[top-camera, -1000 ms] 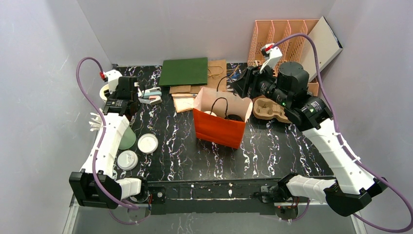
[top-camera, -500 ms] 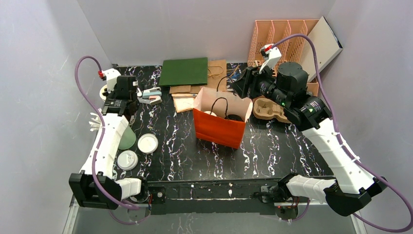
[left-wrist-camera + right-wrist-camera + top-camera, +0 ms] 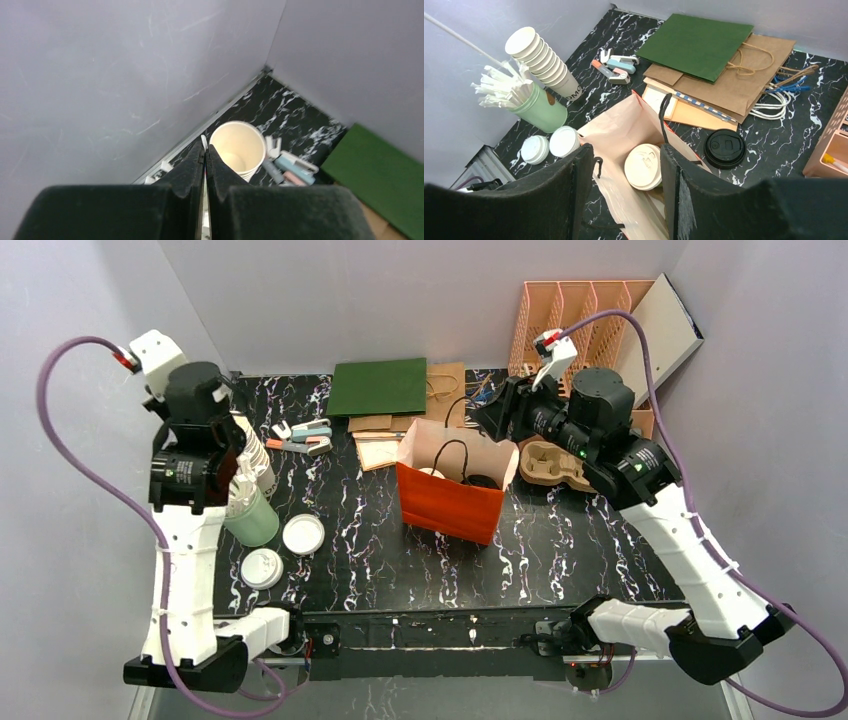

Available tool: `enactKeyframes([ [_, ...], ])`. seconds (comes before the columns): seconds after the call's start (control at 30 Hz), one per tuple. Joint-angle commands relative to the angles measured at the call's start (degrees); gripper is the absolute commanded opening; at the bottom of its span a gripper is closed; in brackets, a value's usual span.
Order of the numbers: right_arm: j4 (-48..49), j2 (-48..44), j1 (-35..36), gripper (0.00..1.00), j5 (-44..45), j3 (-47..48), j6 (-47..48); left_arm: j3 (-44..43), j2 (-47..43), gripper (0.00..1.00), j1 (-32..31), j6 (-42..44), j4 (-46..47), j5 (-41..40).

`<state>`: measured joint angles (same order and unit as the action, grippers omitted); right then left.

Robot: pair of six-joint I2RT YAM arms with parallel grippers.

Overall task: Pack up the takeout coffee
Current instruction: Pick up the straw from the storage cup.

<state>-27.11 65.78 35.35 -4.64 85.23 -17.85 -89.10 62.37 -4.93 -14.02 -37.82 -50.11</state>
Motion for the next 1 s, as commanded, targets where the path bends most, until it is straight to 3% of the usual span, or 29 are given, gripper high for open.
enactKeyframes([
  [0.0, 7.0, -3.7, -0.1, 0.59, -1.0, -1.3, -0.4, -12.2, 2.7, 0.00, 0.4, 1.7, -1.4, 1.9],
  [0.13, 8.1, -3.8, -0.1, 0.57, -4.1, -1.0, 0.7, -22.5, 5.0, 0.00, 0.4, -1.7, -1.3, 14.5],
  [0.3, 13.3, -6.6, -0.1, 0.57, -6.1, -4.5, 0.3, -29.1, 8.3, 0.00, 0.4, -10.1, 1.3, 36.9],
  [0.43, 13.6, -7.7, -0.1, 0.57, -5.3, -5.3, 0.3, -28.6, 8.9, 0.00, 0.4, -16.0, 8.2, 53.0],
  [0.73, 12.7, -9.0, -0.1, 0.57, -2.3, -5.5, 1.4, -22.1, 8.9, 0.00, 0.4, -29.8, 19.7, 79.5],
  [0.97, 12.9, -9.7, -0.1, 0.56, -1.4, -6.2, 1.3, -14.1, 6.0, 0.00, 0.4, -31.5, 23.3, 87.9],
])
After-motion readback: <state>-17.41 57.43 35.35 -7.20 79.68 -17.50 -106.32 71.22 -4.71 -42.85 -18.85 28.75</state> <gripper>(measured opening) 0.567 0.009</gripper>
